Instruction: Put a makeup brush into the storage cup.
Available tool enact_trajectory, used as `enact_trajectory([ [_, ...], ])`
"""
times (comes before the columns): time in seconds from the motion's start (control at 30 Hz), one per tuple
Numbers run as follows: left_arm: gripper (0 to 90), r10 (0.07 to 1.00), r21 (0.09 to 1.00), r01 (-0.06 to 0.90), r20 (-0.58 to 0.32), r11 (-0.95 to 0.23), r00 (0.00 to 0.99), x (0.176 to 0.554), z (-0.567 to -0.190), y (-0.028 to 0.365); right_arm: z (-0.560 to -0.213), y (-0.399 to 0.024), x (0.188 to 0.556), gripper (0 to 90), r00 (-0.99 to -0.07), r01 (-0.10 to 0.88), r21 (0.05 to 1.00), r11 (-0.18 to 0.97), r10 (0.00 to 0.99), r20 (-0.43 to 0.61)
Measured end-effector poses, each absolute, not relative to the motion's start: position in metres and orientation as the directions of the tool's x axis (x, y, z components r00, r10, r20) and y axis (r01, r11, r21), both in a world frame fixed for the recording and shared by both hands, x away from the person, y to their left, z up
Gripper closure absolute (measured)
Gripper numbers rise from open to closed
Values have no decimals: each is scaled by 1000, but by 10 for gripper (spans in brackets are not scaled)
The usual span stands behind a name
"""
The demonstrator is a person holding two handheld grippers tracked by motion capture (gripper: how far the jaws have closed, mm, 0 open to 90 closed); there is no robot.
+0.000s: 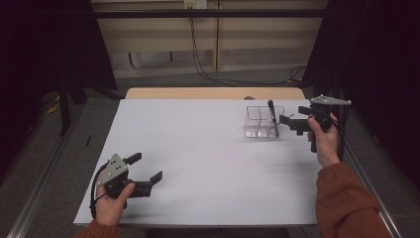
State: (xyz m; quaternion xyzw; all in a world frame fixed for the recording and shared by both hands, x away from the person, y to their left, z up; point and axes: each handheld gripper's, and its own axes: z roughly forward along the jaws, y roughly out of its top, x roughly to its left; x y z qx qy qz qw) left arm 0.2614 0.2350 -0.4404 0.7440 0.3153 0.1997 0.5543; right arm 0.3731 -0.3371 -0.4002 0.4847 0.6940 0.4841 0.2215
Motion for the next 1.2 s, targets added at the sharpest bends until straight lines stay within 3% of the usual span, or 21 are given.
enact_trajectory([
  [0.3, 36, 699, 952, 248, -55, -178, 713, 258, -440, 239, -405, -337, 358, 15, -438, 417, 906, 79, 890, 124],
  [0.5, 36, 702, 958, 236, -54, -165, 710, 255, -438, 243, -406, -334, 343, 14, -438, 370, 928, 33, 888, 143],
  [1.2, 36, 719, 963, 232, -66, -135, 692, 254, -439, 244, -425, -329, 298, 18, -443, 354, 935, 5, 882, 163],
])
